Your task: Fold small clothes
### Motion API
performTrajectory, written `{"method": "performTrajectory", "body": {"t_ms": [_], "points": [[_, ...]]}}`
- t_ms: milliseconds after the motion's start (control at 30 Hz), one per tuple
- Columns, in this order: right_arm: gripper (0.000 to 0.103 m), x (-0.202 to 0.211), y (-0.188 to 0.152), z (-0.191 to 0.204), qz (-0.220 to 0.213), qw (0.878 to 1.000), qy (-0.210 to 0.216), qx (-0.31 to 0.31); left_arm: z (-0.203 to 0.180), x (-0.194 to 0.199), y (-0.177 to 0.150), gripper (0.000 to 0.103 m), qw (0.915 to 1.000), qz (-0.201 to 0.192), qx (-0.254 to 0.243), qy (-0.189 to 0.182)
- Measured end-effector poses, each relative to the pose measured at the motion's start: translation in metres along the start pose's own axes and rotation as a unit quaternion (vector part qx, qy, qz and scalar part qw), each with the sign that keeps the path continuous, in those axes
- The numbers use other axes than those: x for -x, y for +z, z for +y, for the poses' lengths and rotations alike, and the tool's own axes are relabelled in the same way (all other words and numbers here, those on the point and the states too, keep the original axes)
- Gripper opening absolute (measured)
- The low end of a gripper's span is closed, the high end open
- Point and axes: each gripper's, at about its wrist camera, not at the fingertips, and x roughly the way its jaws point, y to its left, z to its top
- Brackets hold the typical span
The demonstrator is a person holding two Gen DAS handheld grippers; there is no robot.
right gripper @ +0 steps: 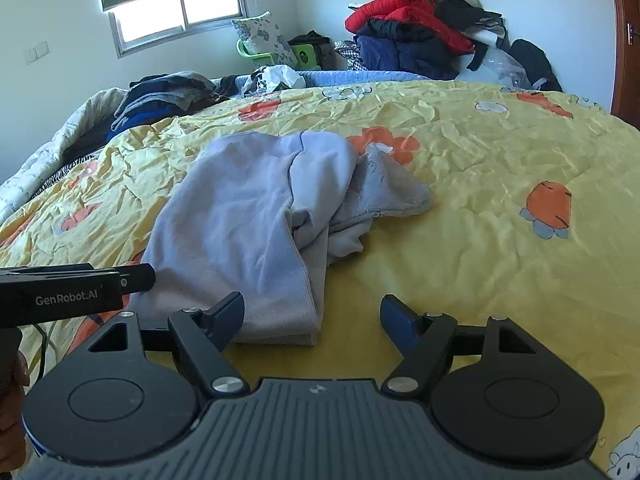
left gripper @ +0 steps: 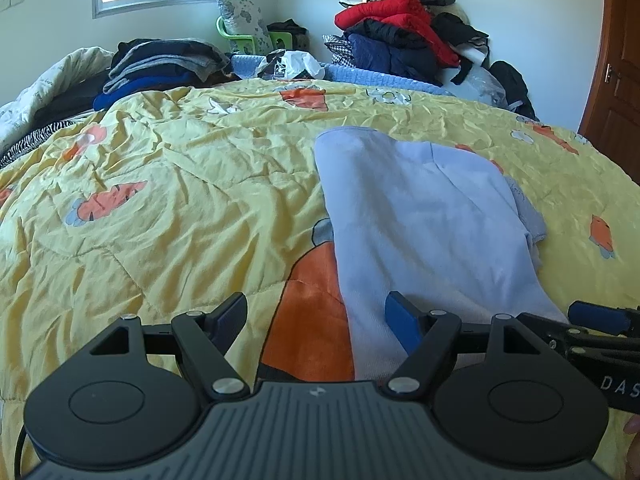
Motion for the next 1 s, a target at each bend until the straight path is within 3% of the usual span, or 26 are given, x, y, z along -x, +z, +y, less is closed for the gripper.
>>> {"method": "performTrajectory", "body": {"t_ms": [300,500,600,667,733,800,1000], "points": [[0.078,0.008,-0.005,0.002,-0.005,1.000,-0.004,0.005,0.006,0.007,-0.007,0.076,1.0000,-0.003,0.001,0.001],[0.057,0.019,-0.007,0.000,-0.012,1.000,0.018,0.008,0.015,0.022,-0.020,0.076,0.9997,-0.009,-0.013,-0.017],[0.054,0.018,-0.007,-0.008,-0.004,0.999,0.043,-0.024,0.015,0.028,-0.031,0.076,0.9985,-0.017,-0.042,-0.028],[0.043,0.018,-0.008,-0.013,-0.002,0.997,0.062,-0.050,0.012,0.030,-0.036,0.076,0.9973,-0.014,-0.063,-0.035],[0.025,0.015,-0.008,-0.016,0.001,0.995,0.075,-0.072,0.008,0.029,-0.039,0.076,0.9959,-0.013,-0.079,-0.042],[0.017,0.014,-0.008,-0.017,-0.001,0.994,0.071,-0.082,0.003,0.029,-0.040,0.076,0.9945,-0.019,-0.095,-0.040],[0.009,0.014,-0.009,-0.026,-0.009,0.990,0.086,-0.116,-0.006,0.018,-0.037,0.076,0.9947,-0.021,-0.099,-0.019]]}}
